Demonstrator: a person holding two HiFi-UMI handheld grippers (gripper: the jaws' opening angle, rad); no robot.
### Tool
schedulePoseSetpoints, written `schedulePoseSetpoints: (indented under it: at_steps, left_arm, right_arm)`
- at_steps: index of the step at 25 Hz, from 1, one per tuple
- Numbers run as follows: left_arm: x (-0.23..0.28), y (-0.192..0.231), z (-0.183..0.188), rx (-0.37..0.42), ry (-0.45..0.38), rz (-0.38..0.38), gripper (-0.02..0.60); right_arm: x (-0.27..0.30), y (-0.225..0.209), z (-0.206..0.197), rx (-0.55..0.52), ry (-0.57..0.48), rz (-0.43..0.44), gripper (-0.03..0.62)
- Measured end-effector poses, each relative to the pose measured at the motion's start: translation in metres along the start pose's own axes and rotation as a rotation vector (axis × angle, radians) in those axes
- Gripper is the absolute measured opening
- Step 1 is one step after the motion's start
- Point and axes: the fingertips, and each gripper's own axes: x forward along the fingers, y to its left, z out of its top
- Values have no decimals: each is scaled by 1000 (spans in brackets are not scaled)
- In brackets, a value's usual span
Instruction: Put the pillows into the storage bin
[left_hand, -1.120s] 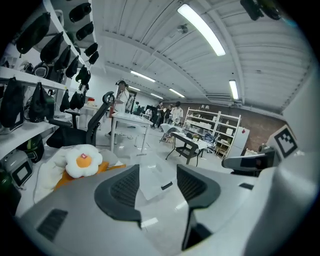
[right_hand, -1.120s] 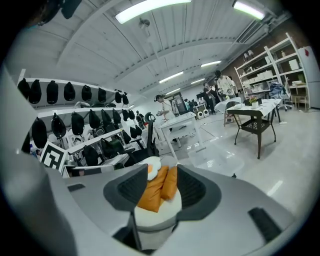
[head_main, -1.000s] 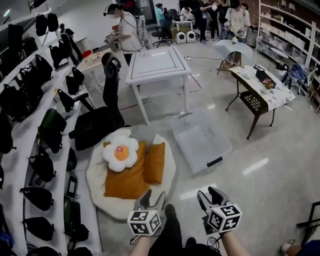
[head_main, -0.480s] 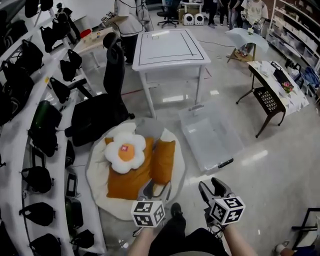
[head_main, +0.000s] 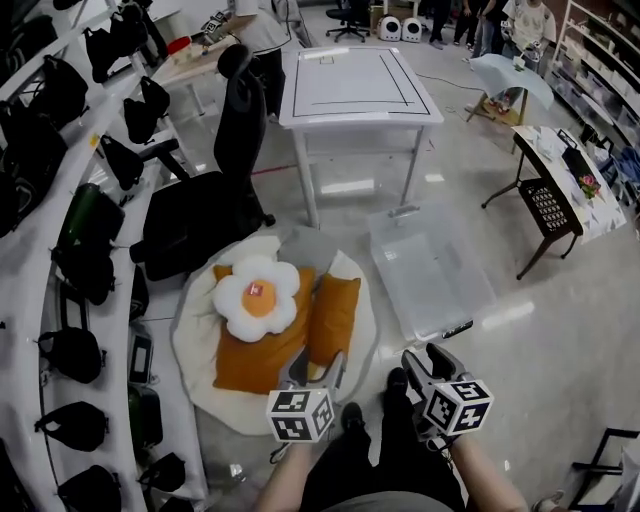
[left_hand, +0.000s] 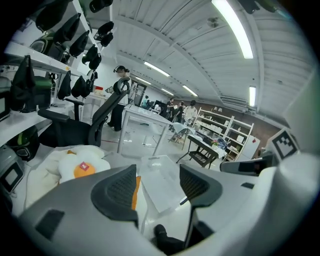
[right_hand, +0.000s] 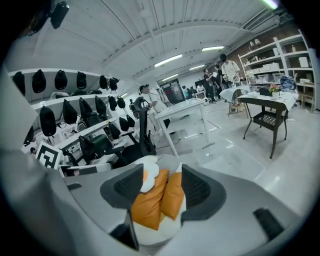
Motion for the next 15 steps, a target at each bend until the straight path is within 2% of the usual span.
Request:
schedulePoseSetpoints:
  at_steps: [8, 12, 15]
  left_arm:
    - [27, 27, 20, -8, 1, 75, 248]
    - [54, 37, 31, -35, 12, 128, 247]
    - [75, 45, 35, -66, 17, 190, 247]
  right_arm:
    - [54, -5, 28, 10, 13, 73, 224]
    - [93, -14, 61, -12, -4, 131, 224]
    - [127, -24, 75, -23, 32, 184, 224]
